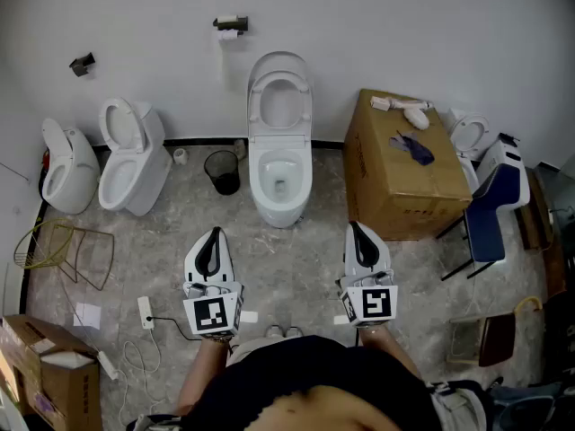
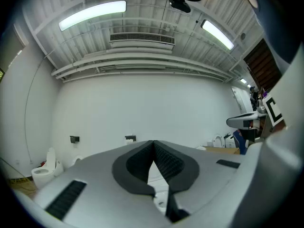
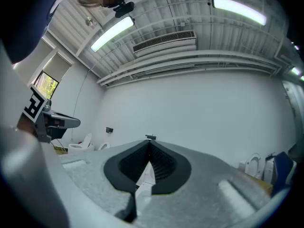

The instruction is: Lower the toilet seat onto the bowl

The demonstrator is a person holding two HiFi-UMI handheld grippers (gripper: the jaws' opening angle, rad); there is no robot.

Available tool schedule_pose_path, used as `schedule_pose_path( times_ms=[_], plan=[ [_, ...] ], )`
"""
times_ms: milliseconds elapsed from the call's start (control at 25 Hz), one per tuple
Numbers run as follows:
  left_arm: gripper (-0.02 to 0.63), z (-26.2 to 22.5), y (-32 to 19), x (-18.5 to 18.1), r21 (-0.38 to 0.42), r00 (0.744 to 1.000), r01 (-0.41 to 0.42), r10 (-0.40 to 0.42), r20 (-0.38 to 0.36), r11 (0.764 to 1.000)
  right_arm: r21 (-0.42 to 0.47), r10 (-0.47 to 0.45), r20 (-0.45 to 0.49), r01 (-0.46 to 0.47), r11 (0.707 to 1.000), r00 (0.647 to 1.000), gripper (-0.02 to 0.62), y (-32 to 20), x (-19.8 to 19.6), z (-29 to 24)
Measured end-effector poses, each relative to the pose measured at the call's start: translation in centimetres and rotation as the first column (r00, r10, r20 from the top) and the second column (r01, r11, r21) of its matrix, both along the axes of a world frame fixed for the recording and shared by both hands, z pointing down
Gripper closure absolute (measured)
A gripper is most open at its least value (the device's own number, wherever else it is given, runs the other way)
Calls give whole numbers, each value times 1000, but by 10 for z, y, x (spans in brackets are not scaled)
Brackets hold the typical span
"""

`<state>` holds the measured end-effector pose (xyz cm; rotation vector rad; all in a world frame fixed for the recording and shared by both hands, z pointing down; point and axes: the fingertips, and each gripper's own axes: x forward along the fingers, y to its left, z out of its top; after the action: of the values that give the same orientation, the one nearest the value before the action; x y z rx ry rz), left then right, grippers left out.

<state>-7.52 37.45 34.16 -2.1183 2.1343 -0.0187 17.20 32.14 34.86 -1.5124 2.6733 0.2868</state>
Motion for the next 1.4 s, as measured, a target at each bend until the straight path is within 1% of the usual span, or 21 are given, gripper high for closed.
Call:
schedule_pose_path(
  times_ms=[240,520,640,760,920,1080,1120,1160,1200,1240,1280,1320,1360,1400],
  plan=[
    [601,-3,1,-7,3,1000,6,-6,3,1000,3,9,-2,-9,1000,1000,591,0,-1,-3],
    [601,-4,-1,-4,18,1000,-4,4,15,1000,10,10,-10,-10,1000,1000,591,0,-2,-2],
    [601,-2,-2,-2,14,1000,-10,10,8,1000,17,-10,13,10,1000,1000,589,1,-3,-3],
    [601,-3,-3,1,16,1000,-17,17,4,1000,7,3,37,-4,1000,999,590,-2,2,-2],
    [601,-3,-4,4,20,1000,-28,28,4,999,3,30,36,-30,1000,999,589,-5,9,-1],
    [601,-6,-4,10,31,999,-43,43,5,999,17,17,36,-17,1000,999,589,-3,10,-3],
    [600,-6,-4,11,33,999,-45,45,6,998,19,11,36,-11,1000,999,554,-3,10,-3],
    [599,-7,-4,13,35,999,-50,50,5,998,21,6,35,-7,1000,999,545,-3,10,-3],
    [583,-8,-4,15,35,998,-60,60,1,998,21,2,34,-3,1000,999,494,-3,9,-3],
    [481,-8,-5,18,33,997,-74,74,-9,997,17,-4,32,3,1000,999,404,-4,7,-2],
    [345,-7,-6,20,30,996,-89,89,-21,996,8,-13,29,13,1000,999,314,-4,4,0],
    [285,-8,-7,22,30,994,-100,101,-32,994,-6,-25,28,25,1000,999,260,-5,1,2],
    [216,-9,-9,24,33,993,-107,108,-36,994,-23,-39,32,40,999,999,180,-7,-2,5],
    [164,-9,-10,25,32,993,-109,110,-32,994,-40,-53,42,55,998,998,98,-8,-5,7]
  ],
)
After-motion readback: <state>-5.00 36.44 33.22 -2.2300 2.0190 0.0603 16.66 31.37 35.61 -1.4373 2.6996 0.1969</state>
